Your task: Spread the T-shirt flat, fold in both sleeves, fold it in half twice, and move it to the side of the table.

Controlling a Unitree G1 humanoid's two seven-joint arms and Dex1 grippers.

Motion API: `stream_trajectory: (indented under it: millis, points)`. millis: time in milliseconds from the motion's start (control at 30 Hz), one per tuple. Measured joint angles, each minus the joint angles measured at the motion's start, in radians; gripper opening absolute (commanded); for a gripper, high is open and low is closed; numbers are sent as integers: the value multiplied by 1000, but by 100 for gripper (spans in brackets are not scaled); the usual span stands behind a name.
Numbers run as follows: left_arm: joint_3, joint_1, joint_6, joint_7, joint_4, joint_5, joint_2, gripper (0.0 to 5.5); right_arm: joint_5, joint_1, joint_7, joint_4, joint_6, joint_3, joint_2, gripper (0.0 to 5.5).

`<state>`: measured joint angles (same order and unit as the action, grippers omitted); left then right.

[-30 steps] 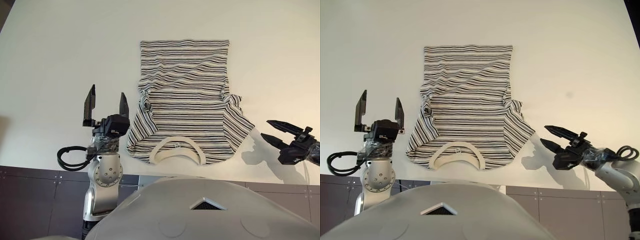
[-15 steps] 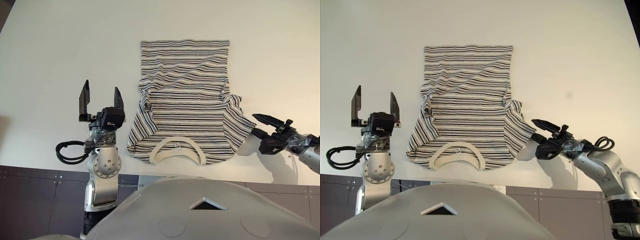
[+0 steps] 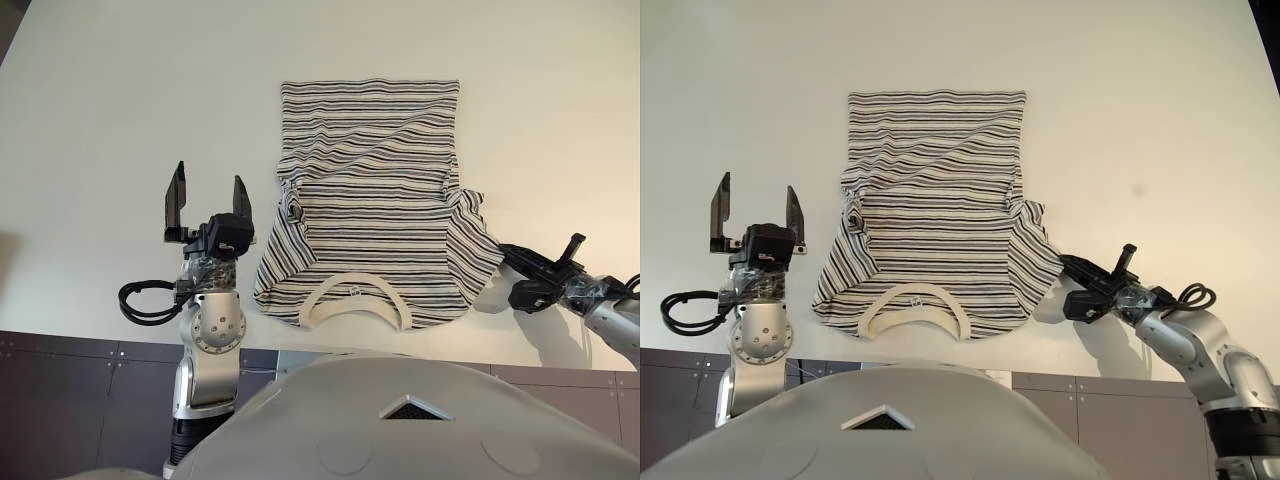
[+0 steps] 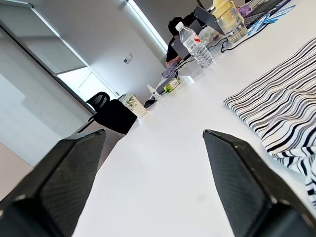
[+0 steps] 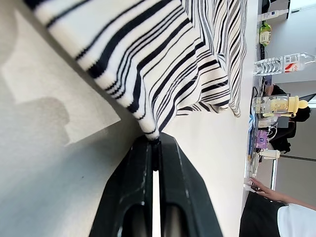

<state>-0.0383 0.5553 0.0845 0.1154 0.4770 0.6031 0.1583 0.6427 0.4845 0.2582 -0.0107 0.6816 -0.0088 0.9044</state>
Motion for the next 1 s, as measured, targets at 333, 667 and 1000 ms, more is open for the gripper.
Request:
stream_trajectory:
  millis: [333, 667, 1000]
  points:
    - [-4, 15, 0, 13, -3, 1, -11, 365, 1, 23, -214, 80, 97, -88, -64, 12]
    - [-1, -19, 0, -9, -35, -12, 18, 365, 3, -17, -183, 215, 107, 26, -182, 12]
    - [25, -63, 10, -85, -82, -75, 108, 365, 91, -92, -157, 148, 18, 174, -278, 90]
